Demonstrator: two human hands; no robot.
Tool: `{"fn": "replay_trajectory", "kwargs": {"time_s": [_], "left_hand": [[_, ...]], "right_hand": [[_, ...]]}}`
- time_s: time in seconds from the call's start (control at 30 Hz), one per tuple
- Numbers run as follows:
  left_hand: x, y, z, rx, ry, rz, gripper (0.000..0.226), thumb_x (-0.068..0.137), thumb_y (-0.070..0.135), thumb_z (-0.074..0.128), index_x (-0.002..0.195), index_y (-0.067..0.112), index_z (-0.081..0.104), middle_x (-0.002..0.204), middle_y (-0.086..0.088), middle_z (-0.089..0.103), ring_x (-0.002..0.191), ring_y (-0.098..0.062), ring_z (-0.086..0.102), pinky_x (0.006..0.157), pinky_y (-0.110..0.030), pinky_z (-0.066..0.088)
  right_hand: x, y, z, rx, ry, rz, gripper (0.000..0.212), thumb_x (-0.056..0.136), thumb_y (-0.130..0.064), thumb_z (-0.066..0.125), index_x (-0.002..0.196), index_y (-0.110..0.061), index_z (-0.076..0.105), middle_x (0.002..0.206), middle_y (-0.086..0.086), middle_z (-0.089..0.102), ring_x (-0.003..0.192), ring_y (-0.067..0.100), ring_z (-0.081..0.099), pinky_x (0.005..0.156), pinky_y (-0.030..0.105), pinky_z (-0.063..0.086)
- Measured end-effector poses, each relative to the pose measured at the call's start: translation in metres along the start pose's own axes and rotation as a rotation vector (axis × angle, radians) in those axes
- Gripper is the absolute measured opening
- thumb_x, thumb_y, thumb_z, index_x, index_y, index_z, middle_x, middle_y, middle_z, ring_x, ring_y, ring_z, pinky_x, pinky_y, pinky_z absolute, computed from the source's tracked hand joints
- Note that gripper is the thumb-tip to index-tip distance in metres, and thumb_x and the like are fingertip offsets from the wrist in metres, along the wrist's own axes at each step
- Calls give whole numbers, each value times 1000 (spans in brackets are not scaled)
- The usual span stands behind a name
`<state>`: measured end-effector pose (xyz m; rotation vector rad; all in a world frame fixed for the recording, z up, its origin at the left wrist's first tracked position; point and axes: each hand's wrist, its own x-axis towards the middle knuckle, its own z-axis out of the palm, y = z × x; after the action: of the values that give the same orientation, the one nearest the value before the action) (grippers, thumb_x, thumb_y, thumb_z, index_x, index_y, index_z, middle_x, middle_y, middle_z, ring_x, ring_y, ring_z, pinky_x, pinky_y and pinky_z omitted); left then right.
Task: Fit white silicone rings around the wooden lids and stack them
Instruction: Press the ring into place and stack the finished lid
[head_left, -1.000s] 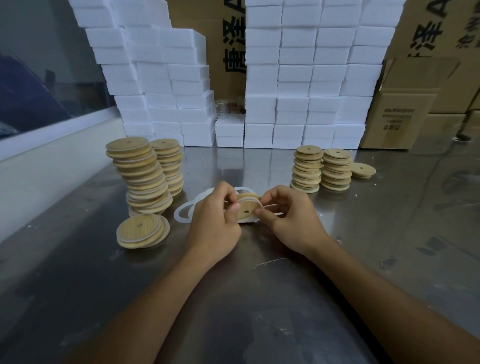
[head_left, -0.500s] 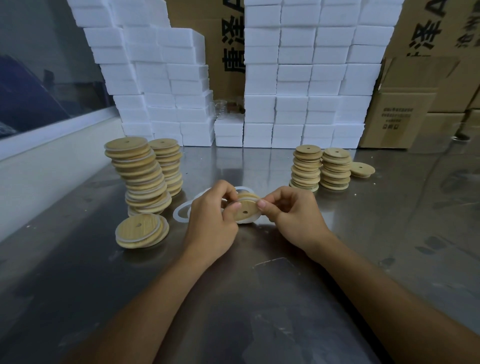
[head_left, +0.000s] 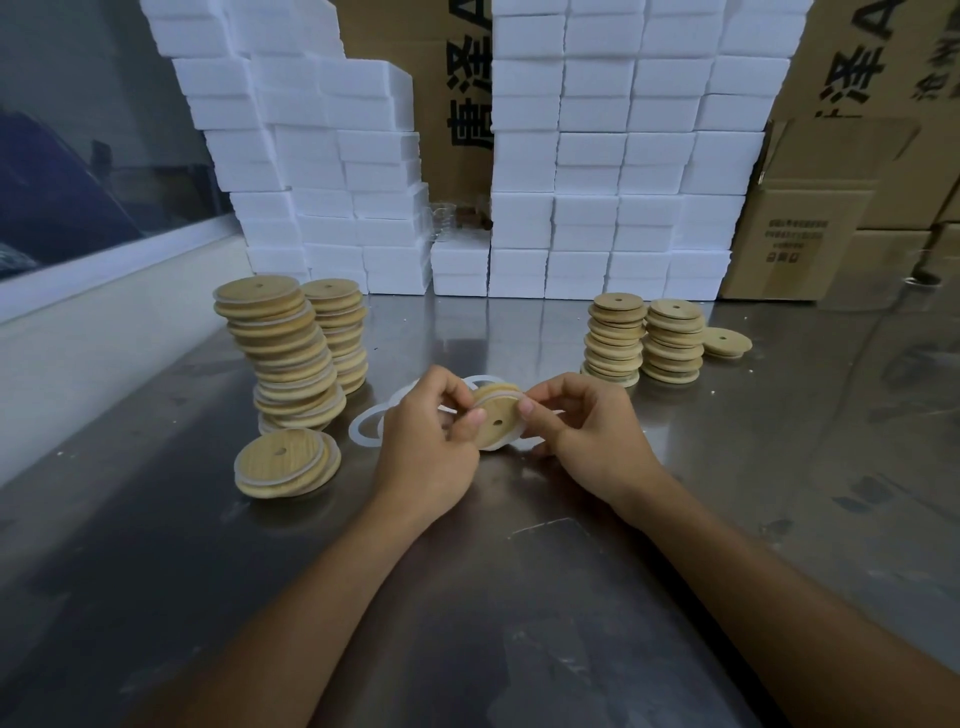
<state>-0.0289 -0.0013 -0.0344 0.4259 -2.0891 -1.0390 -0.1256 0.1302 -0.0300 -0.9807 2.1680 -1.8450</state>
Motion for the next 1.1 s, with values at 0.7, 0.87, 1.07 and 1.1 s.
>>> {"fn": "replay_trajectory", "kwargs": {"time_s": [0.7, 0.87, 1.07, 1.1], "left_hand": [[-5, 4, -2, 180, -57, 21, 35, 78, 5, 75, 70, 28, 49, 62, 10, 54, 61, -2, 53, 49, -13, 33], [-4, 1, -3, 161, -69, -21, 36, 78, 5, 75, 70, 29, 49, 56, 11, 52, 61, 6, 54, 53, -18, 31], [-4, -4, 2, 117, -48, -6, 35, 77, 6, 73, 70, 29, 47, 54, 15, 53, 52, -5, 50, 53, -27, 36], [-3, -4, 2, 123, -29, 5, 35, 77, 7, 73, 71, 29, 47, 56, 12, 54, 53, -7, 52, 54, -28, 40]], "right_hand": [[4, -2, -4, -5, 149, -46, 18, 88, 3, 66, 76, -10, 65, 79, 15, 73, 78, 30, 71, 76, 46, 60], [1, 1, -3, -75, 129, -84, 14, 91, -2, 64, 81, -13, 66, 73, 12, 72, 72, 30, 70, 72, 51, 58], [0, 1, 0, -50, 107, -180, 7, 93, -17, 65, 87, -16, 66, 78, 1, 73, 77, 17, 71, 72, 51, 59], [0, 1, 1, -47, 95, -184, 5, 92, -16, 67, 87, -15, 67, 79, 1, 73, 77, 17, 71, 73, 50, 59]]}}
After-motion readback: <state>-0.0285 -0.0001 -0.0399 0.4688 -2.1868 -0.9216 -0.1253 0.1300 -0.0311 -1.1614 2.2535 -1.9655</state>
